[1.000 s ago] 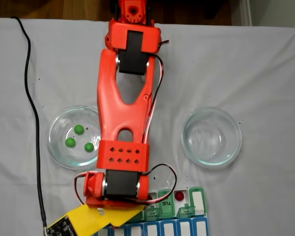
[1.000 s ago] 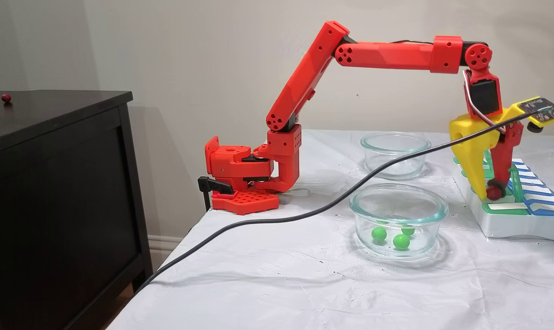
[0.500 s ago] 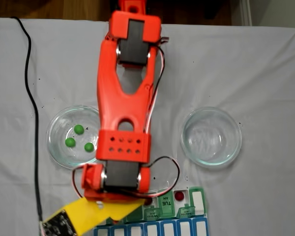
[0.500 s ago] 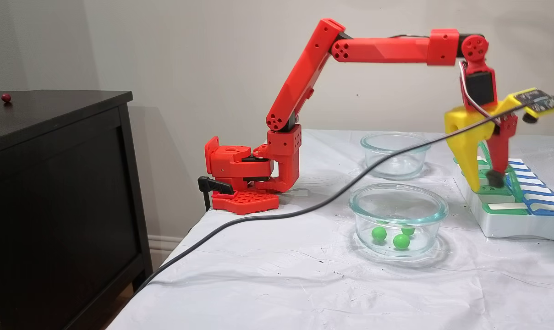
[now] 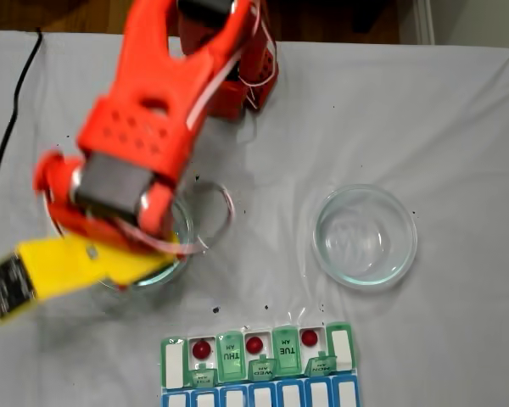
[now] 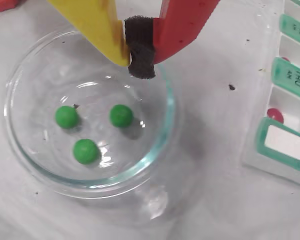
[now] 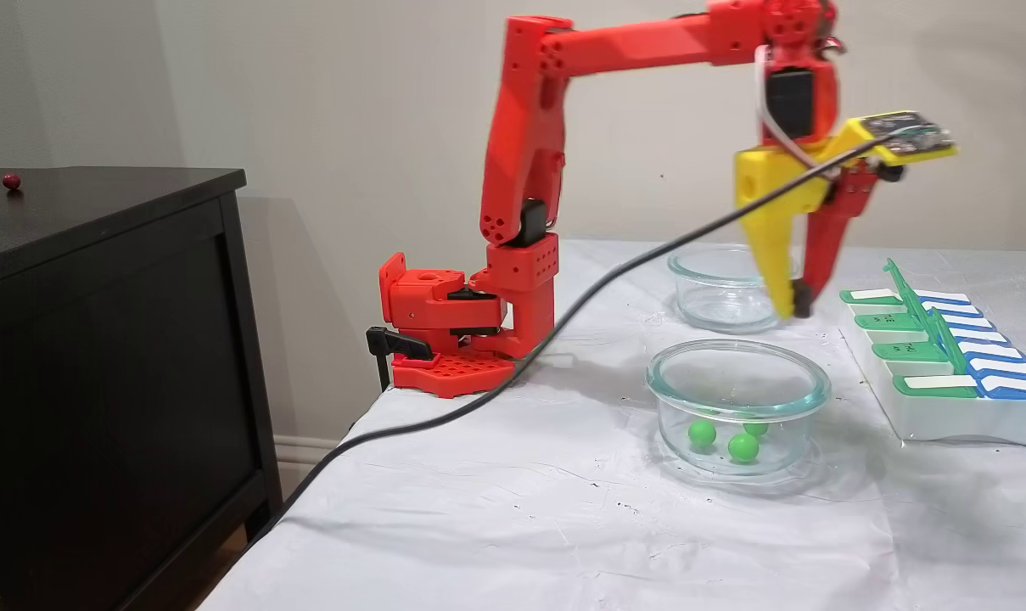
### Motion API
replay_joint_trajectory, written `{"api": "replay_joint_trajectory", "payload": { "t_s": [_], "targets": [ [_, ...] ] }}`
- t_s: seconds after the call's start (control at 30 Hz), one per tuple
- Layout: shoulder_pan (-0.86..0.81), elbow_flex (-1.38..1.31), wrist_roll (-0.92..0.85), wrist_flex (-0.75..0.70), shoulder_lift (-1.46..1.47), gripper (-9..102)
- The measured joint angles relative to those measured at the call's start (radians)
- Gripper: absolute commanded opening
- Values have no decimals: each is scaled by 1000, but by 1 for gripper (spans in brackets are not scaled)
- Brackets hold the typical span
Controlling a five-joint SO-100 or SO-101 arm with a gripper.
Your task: Sort medicines into box.
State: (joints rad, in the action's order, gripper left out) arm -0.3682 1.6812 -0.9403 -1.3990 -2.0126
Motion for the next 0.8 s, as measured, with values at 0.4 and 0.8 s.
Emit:
{"api": "replay_joint_trajectory", "payload": {
  "t_s": [0.4,0.8],
  "targets": [
    [-48,172,18,149,-49,19],
    [-84,206,-15,213,29,18]
  ]
}}
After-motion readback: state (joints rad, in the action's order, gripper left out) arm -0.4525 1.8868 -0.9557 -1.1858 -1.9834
